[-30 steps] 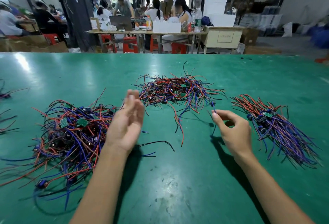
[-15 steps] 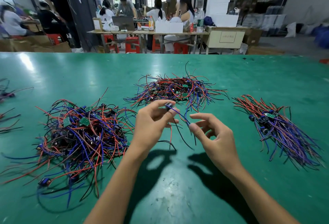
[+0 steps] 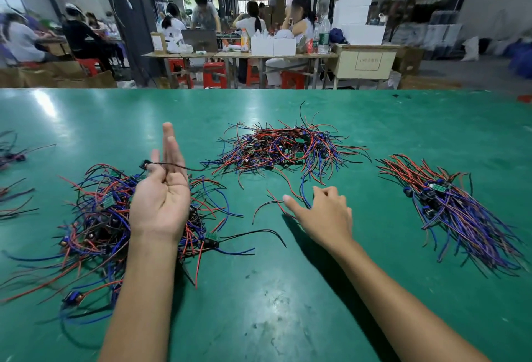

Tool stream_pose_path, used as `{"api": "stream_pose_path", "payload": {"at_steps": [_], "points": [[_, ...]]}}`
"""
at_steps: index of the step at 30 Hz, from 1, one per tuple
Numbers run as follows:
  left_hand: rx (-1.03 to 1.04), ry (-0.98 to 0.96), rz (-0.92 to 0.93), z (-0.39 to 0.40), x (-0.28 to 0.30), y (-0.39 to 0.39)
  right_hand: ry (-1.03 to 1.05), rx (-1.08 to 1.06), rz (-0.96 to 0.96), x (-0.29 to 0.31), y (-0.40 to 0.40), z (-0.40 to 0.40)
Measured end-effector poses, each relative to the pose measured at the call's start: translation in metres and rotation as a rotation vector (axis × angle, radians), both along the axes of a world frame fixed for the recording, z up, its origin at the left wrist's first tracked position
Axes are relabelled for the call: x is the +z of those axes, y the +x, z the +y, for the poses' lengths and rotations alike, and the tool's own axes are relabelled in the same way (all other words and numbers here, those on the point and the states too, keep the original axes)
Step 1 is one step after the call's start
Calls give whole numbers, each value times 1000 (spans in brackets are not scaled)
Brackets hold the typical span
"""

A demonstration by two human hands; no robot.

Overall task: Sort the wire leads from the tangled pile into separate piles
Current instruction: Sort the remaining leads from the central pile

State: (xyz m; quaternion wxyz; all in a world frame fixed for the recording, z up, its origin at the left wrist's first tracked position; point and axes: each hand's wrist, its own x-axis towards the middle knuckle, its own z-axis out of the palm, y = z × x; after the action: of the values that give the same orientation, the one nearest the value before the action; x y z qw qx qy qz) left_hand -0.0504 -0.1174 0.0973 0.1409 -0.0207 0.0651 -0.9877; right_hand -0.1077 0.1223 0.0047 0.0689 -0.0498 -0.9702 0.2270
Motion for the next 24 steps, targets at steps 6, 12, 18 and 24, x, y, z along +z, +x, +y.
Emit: {"api": "stream_pose_path", "payload": {"at_steps": [6,12,18,24], "points": [[-276,335,141,-11,-11,1,63,177,79,7,-7,-29],[-199,28,-102,8,-7,-5,132,244,175,6,1,-27],[-321,-716,-263,69,-20,-9,71,203,232,-2,13,3],[69,-1998,-550,125,-69,-11,-320,53,332,-3,33,28]]}}
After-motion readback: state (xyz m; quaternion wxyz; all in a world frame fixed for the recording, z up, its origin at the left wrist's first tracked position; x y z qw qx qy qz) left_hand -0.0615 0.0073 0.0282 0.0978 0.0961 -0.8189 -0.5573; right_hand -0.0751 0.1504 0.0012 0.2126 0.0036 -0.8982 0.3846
